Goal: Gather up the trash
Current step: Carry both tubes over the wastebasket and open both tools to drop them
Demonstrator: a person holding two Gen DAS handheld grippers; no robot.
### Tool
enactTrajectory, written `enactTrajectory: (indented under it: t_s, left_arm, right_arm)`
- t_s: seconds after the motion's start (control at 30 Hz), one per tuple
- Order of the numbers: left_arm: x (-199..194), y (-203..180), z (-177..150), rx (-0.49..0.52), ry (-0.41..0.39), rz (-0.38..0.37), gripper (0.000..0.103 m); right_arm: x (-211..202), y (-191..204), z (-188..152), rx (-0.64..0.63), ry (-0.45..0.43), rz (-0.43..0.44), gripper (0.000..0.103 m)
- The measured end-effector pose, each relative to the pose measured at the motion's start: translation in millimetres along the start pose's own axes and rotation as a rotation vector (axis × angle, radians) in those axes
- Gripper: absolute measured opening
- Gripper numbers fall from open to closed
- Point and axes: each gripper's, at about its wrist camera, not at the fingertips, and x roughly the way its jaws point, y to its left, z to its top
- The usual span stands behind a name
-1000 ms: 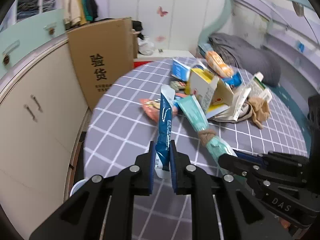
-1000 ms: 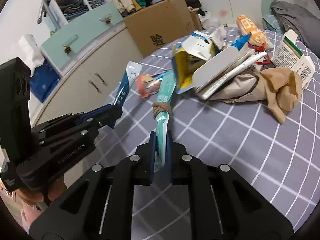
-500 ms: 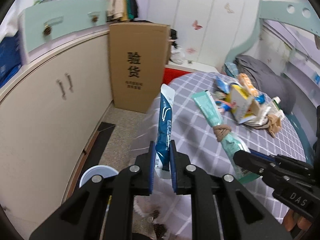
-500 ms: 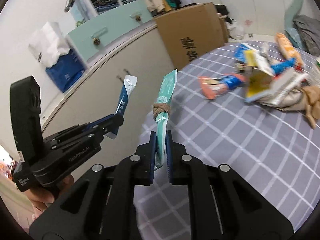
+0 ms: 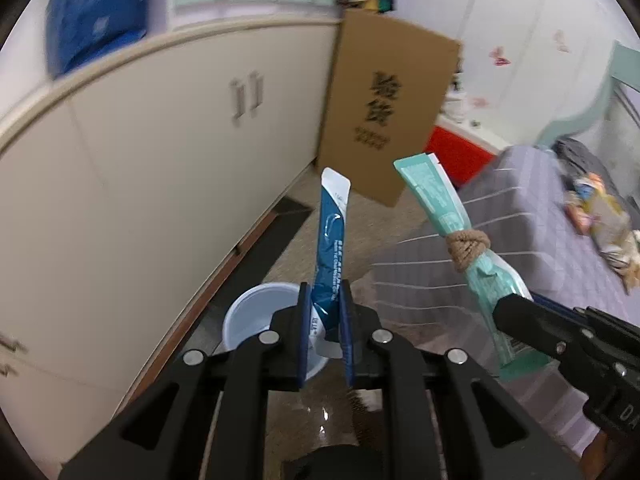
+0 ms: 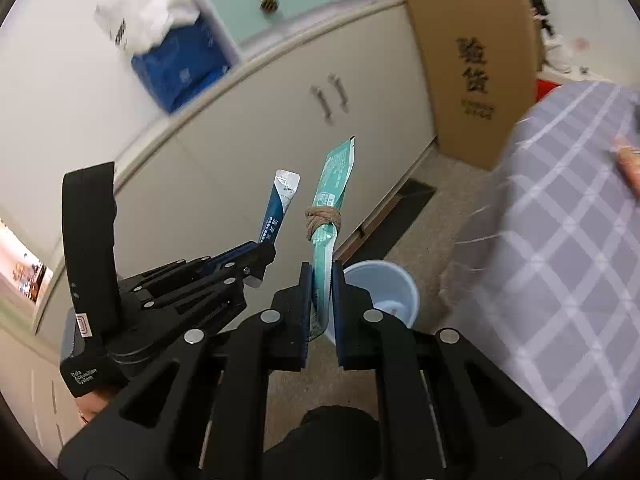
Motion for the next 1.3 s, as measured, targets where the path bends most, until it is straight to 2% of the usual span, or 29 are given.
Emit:
enactTrajectory:
  t_s: [0.23,0.43,0.47,0.5,0.53,0.57,0.83,1.3]
  left_arm:
    - [39,61,-8,-0.09,0.07,0.084,0.013]
    - [63,93,-13,-0.132,0.116,0.131,0.013]
    - [67,95,-14,-0.137,0.125,0.132,0.013]
    - [72,98,-14,-0.14,0.137,0.133,0.013]
    - [75,100,-16,-0.141,0.143,0.134,0.013]
    - [79,101,-16,-0.141,0.151,0.132,0.013]
    - [96,94,-23,-0.126,0.186,0.117,0.013]
    - [95,66,-8,-0.057,0.176,0.087,0.014]
  right_arm:
    - [73,18,-2,-0.019,0.103,0.005,0.01]
    - [127,17,-4,-0.041,0.138,-0.018,0.013]
    - [137,13,-6,-0.043,0.152,-0.025,0.021]
    - [146,10,-7,-0.039,0.164,-0.024,0.037]
    - [156,5,-10,-0.032,0.178,-0.04,0.049]
    - [162,1,-12,-0.026,0.18,-0.06,0.056]
    - [164,-24,-26,0.041,0.201,-0.093,0.056]
    - [129,-26,-14,0.049,0.086,-0.137,0.063]
